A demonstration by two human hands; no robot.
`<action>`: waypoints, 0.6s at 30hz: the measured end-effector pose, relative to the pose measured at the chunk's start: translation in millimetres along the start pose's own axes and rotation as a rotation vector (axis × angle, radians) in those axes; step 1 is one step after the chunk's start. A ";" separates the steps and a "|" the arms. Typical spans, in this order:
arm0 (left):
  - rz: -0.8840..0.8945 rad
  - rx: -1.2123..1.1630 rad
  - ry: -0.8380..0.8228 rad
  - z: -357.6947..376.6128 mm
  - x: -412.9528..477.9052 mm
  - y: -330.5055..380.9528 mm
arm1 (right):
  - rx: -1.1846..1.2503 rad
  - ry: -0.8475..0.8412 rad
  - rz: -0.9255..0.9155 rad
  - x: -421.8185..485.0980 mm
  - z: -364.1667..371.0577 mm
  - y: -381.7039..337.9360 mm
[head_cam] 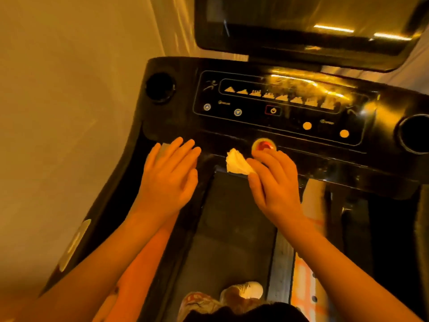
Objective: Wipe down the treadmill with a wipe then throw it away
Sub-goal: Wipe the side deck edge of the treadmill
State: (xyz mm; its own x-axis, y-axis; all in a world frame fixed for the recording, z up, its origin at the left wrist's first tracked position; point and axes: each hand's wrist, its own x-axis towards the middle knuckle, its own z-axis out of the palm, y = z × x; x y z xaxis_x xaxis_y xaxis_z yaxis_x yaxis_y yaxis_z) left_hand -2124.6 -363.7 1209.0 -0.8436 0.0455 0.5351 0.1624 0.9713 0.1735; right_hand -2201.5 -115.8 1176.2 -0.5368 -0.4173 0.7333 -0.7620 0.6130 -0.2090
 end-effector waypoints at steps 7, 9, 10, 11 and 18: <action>-0.176 0.063 -0.020 -44.2 -128.8 -32.7 | 0.129 -0.150 -0.117 -30.9 41.2 -104.7; -0.227 0.080 -0.046 -53.3 -168.6 -36.5 | 0.163 -0.194 -0.145 -48.9 51.3 -129.8; -0.249 0.096 -0.061 -57.4 -188.2 -38.6 | 0.177 -0.212 -0.160 -58.1 56.1 -142.0; -0.271 0.105 -0.069 -63.0 -209.0 -39.4 | 0.188 -0.233 -0.172 -68.5 59.6 -154.2; -0.488 0.232 -0.055 -99.2 -327.3 -39.0 | 0.293 -0.372 -0.356 -116.0 81.6 -230.6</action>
State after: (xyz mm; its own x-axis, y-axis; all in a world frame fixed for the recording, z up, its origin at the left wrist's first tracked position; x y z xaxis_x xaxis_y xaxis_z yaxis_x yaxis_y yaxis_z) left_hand -1804.0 -439.6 1109.1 -0.8191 -0.4180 0.3929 -0.3673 0.9082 0.2006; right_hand -1993.1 -263.5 1086.5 -0.2806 -0.8027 0.5263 -0.9583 0.2037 -0.2004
